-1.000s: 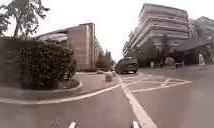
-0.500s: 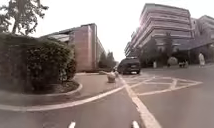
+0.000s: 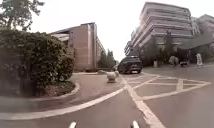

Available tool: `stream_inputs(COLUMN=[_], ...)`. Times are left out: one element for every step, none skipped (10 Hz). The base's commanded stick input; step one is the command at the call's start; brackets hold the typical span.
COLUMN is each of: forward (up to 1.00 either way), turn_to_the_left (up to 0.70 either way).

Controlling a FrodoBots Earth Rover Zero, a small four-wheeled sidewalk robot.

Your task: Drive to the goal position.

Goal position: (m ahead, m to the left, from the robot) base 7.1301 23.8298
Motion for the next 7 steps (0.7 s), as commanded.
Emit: stream_inputs(forward=[0.70,0.70,0.70,0.70,0.70,0.70,0.70], turn_to_the_left=[0.00,0.00,0.00,0.00,0.00,0.00,0.00])
